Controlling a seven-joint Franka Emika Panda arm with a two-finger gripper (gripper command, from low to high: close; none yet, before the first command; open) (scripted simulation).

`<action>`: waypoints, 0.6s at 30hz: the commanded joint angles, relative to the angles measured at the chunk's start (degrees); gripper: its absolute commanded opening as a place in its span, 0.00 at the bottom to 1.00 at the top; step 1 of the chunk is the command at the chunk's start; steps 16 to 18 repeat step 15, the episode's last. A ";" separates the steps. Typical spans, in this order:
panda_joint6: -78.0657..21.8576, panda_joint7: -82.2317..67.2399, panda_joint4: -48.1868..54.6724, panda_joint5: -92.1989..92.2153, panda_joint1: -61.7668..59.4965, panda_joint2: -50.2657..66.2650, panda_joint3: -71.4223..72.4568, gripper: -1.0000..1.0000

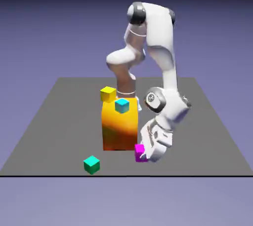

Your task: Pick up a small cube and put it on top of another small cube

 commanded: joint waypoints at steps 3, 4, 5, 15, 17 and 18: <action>-5.16 1.41 2.85 5.76 -6.23 0.73 -1.48 0.00; -6.89 1.85 3.80 7.71 -8.31 0.97 -1.97 0.00; -8.63 2.29 4.75 9.67 -10.38 1.21 -2.46 0.00; -5.42 2.41 4.00 10.95 -12.60 3.99 -1.98 1.00; -5.42 2.41 4.00 10.95 -12.60 3.99 -1.98 1.00; -5.42 2.41 4.00 10.95 -12.60 3.99 -1.98 1.00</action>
